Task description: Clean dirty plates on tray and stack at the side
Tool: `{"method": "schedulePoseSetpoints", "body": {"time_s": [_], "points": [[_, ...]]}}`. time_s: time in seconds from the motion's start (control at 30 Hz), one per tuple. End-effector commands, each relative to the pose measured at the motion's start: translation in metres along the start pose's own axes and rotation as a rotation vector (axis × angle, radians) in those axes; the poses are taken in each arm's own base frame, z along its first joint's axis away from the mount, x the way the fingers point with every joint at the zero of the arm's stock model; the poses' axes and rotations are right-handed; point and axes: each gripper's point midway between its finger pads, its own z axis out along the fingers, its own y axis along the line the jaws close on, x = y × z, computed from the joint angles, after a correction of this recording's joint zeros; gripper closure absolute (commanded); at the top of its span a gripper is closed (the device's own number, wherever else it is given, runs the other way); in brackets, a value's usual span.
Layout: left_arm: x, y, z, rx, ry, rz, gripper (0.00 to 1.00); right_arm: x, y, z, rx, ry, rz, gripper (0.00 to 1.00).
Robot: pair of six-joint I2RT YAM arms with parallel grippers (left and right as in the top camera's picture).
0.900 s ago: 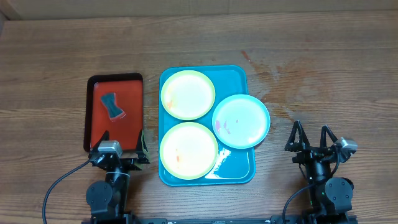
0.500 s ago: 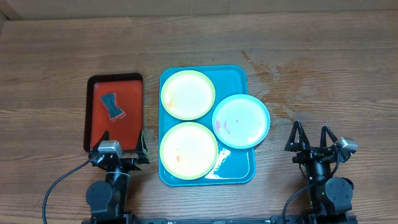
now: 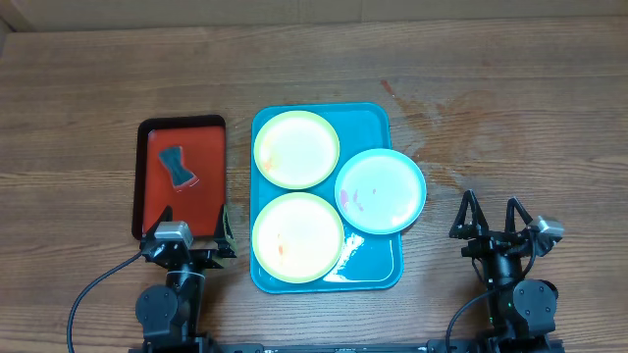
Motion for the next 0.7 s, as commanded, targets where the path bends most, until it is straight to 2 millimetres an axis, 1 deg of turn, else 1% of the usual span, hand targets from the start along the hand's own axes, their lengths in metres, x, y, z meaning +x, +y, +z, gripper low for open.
{"method": "schedulePoseSetpoints", "body": {"time_s": [0.0,0.5,0.67], "points": [[0.0006,0.0010,-0.0001,-0.005,-0.005,-0.003,0.00,0.0007,-0.0013,0.0000,0.000,-0.007,-0.003,0.00],[0.0006,0.0004,-0.0001,-0.001,-0.005,-0.004,0.00,0.0007,-0.0013,0.0000,0.000,-0.007,-0.003,0.00],[0.0008,-0.0009,-0.0001,0.007,-0.004,-0.096,0.00,0.0006,-0.0013,0.0000,0.000,-0.008,-0.002,0.00]]}}
